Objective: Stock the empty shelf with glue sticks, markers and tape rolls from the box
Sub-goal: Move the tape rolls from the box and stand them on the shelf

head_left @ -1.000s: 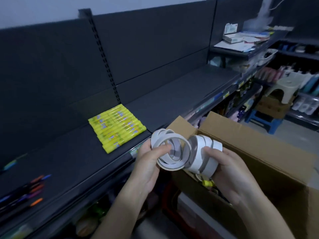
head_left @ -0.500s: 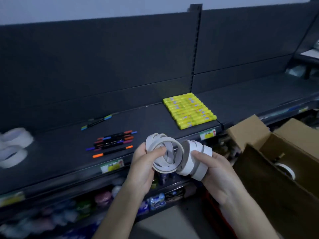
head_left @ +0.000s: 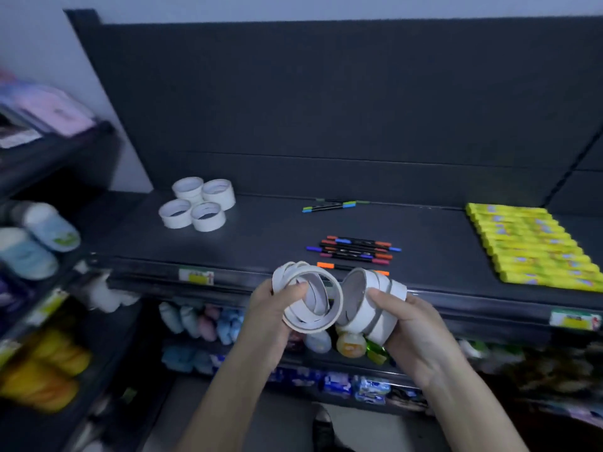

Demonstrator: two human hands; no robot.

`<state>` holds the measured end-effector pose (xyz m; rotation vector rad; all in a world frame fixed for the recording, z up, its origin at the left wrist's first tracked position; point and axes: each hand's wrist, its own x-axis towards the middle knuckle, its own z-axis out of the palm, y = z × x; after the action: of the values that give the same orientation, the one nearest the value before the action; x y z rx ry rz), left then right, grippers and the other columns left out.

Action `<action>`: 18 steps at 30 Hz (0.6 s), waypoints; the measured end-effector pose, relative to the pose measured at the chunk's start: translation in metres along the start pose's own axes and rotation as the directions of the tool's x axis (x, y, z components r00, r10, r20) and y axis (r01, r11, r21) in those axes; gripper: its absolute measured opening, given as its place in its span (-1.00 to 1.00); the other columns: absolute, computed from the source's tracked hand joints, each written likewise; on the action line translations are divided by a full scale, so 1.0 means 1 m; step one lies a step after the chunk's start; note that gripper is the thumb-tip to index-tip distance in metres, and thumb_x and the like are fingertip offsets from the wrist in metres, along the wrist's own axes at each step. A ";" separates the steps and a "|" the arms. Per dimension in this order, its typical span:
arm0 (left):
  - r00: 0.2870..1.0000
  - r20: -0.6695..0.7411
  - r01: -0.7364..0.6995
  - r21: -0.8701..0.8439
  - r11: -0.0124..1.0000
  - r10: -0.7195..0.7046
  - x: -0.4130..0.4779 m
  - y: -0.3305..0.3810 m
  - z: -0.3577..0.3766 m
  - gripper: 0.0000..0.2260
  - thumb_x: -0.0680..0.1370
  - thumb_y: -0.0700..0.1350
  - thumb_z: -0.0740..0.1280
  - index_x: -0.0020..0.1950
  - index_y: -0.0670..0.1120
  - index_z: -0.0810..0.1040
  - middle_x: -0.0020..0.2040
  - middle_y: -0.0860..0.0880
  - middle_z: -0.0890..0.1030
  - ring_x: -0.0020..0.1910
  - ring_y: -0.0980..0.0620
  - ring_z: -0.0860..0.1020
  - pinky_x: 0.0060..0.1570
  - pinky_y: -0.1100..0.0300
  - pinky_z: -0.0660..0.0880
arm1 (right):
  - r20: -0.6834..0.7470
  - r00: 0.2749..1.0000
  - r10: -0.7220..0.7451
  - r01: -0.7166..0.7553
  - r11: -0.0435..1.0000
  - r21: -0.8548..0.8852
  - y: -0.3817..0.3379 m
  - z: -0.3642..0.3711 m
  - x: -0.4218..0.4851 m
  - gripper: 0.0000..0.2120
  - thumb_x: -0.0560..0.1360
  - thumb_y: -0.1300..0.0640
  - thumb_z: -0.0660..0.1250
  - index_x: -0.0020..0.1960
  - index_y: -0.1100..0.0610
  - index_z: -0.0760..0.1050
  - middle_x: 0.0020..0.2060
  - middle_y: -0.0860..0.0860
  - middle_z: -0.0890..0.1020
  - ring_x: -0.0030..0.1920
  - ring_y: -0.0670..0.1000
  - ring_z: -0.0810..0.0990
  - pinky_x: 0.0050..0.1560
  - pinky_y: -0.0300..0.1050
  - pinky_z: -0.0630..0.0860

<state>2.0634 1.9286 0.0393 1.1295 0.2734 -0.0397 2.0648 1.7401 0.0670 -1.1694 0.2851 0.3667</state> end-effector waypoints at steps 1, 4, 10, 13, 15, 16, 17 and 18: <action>1.000 -0.030 -0.002 -0.010 1.000 0.002 0.002 0.004 -0.008 -0.68 0.44 -0.25 0.39 0.17 -0.30 0.55 0.03 -0.24 0.62 0.01 -0.16 0.60 -0.03 0.02 0.53 | 0.019 1.000 0.018 -0.018 1.000 -0.007 0.002 0.009 0.007 -0.65 0.42 0.16 0.37 0.16 0.31 0.53 -0.13 0.25 0.59 -0.27 0.14 0.47 -0.46 -0.22 0.27; 0.993 -0.113 -0.015 -0.040 0.999 0.011 0.014 0.018 -0.032 -0.79 0.51 -0.31 0.31 0.14 -0.27 0.57 0.01 -0.20 0.65 -0.01 -0.10 0.61 0.04 0.00 0.52 | 0.101 0.993 0.056 -0.060 0.998 0.029 0.007 0.034 0.033 -0.71 0.49 0.23 0.33 0.18 0.32 0.54 -0.05 0.29 0.60 -0.26 0.15 0.54 -0.57 -0.24 0.38; 0.967 -0.255 -0.002 -0.074 0.997 -0.017 0.064 0.044 -0.082 -0.80 0.52 -0.28 0.32 0.14 -0.27 0.56 0.01 -0.21 0.65 -0.02 -0.14 0.62 -0.11 0.04 0.54 | 0.133 0.989 0.061 -0.071 0.995 0.071 0.006 0.087 0.098 -0.72 0.47 0.30 0.34 0.17 0.29 0.56 0.08 0.23 0.64 0.04 0.18 0.60 0.11 0.10 0.49; 0.956 -0.293 0.007 -0.082 0.997 -0.030 0.096 0.060 -0.104 -0.87 0.53 -0.27 0.31 0.05 -0.24 0.58 -0.10 -0.17 0.65 -0.13 -0.10 0.62 -0.24 0.10 0.55 | 0.144 0.987 0.065 -0.077 0.994 0.081 0.002 0.114 0.136 -0.72 0.46 0.30 0.34 0.16 0.28 0.56 0.10 0.23 0.64 0.07 0.20 0.61 0.10 0.11 0.50; 0.952 -0.302 0.018 -0.116 0.993 -0.053 0.117 0.071 -0.119 -0.85 0.52 -0.29 0.31 0.05 -0.25 0.60 -0.05 -0.20 0.66 -0.07 -0.12 0.63 -0.12 0.04 0.55 | 0.139 0.987 0.077 -0.090 0.991 0.094 0.003 0.129 0.161 -0.73 0.46 0.31 0.34 0.16 0.28 0.57 0.09 0.23 0.64 0.05 0.19 0.62 0.13 0.14 0.50; 0.950 -0.308 0.022 -0.127 0.992 -0.061 0.127 0.077 -0.125 -0.84 0.51 -0.29 0.32 0.07 -0.26 0.60 -0.02 -0.22 0.66 -0.04 -0.13 0.63 -0.07 0.02 0.55 | 0.137 0.987 0.086 -0.100 0.990 0.098 0.004 0.137 0.173 -0.73 0.46 0.31 0.34 0.15 0.28 0.57 0.08 0.22 0.65 0.03 0.19 0.62 0.14 0.15 0.49; 0.946 -0.317 0.028 -0.129 0.991 -0.068 0.137 0.082 -0.132 -0.84 0.51 -0.29 0.32 0.07 -0.26 0.59 -0.02 -0.22 0.66 -0.04 -0.13 0.63 -0.05 0.01 0.55 | 0.139 0.985 0.099 -0.113 0.989 0.098 0.005 0.144 0.184 -0.73 0.46 0.31 0.35 0.16 0.28 0.57 0.07 0.22 0.65 0.02 0.18 0.62 0.14 0.16 0.49; 0.942 -0.326 0.033 -0.128 0.991 -0.073 0.147 0.086 -0.139 -0.84 0.51 -0.28 0.32 0.06 -0.25 0.60 -0.03 -0.22 0.66 -0.04 -0.13 0.63 -0.05 0.00 0.54 | 0.144 0.983 0.110 -0.124 0.988 0.093 0.006 0.152 0.195 -0.73 0.46 0.30 0.35 0.16 0.27 0.56 0.08 0.22 0.65 0.03 0.18 0.62 0.13 0.15 0.50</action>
<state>2.1924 2.1055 0.0260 1.0050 0.5993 0.1190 2.2429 1.9094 0.0387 -1.0242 0.2488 0.5289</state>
